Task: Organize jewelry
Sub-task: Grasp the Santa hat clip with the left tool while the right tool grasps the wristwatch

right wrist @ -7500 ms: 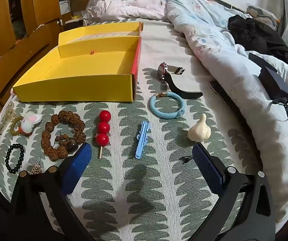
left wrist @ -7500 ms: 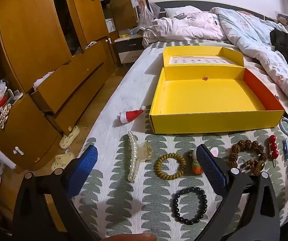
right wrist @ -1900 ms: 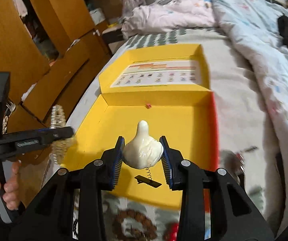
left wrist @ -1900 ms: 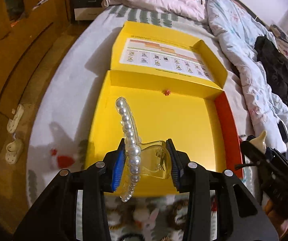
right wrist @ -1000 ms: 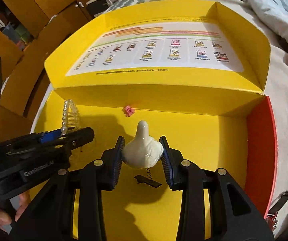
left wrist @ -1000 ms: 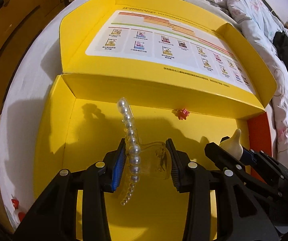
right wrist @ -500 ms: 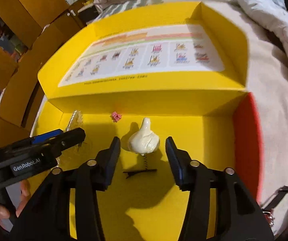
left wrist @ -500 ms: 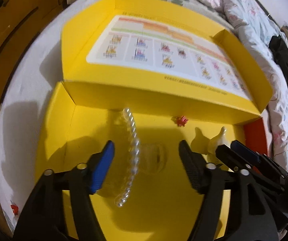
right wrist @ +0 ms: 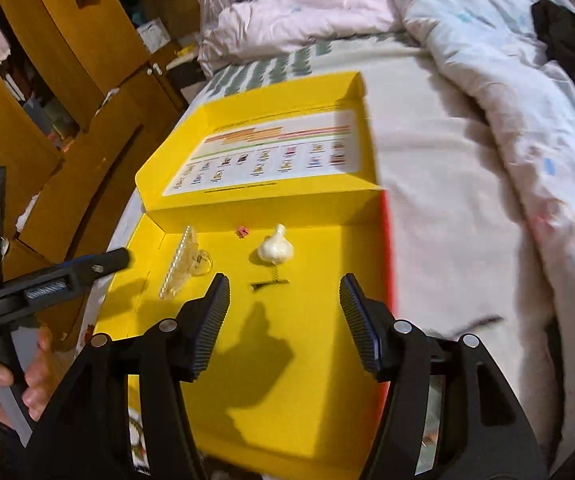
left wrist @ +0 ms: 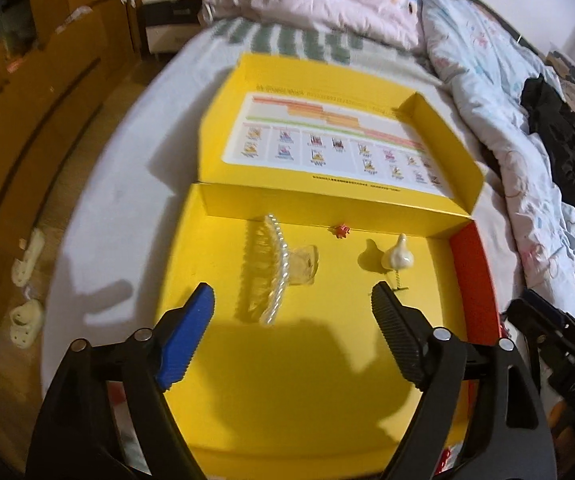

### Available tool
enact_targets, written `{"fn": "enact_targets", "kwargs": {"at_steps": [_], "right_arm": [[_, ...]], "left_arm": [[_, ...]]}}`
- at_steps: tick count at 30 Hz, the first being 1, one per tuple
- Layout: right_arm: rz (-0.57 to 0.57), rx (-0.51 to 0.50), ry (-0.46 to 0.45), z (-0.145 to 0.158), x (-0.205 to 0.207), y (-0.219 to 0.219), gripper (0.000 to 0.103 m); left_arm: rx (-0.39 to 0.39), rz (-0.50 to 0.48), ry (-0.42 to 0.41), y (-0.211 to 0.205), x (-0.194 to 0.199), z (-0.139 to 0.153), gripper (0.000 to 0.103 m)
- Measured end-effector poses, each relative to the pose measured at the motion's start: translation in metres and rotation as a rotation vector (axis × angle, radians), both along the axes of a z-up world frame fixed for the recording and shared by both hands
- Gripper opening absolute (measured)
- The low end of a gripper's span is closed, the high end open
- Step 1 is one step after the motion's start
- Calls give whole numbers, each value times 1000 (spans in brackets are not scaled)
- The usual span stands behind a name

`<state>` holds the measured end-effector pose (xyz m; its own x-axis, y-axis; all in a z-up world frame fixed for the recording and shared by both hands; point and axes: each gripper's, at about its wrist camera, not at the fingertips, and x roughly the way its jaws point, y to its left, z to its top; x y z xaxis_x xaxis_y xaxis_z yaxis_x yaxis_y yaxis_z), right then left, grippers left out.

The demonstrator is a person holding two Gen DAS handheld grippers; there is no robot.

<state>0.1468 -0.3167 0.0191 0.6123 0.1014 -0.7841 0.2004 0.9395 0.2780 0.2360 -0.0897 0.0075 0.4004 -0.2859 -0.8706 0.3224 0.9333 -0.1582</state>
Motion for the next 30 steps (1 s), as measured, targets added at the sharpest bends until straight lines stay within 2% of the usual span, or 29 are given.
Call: {"fn": "enact_targets", "kwargs": {"at_steps": [4, 7, 13, 16, 22, 30], "right_arm": [[-55, 0, -21, 11, -43, -20, 64], [-103, -7, -24, 12, -74, -35, 65], [-194, -4, 9, -12, -109, -61, 65], [-214, 0, 44, -30, -109, -73, 65], [-208, 28, 85, -57, -88, -87, 65], [-172, 10, 117, -75, -59, -83, 65]], "left_arm": [[-8, 19, -68, 29, -26, 15, 85], [-13, 62, -83, 56, -37, 14, 85], [-30, 157, -79, 125, -43, 10, 85], [-13, 201, -81, 156, -43, 4, 86], [10, 248, 11, 193, -26, -27, 86], [31, 254, 149, 204, -8, -66, 86]]}}
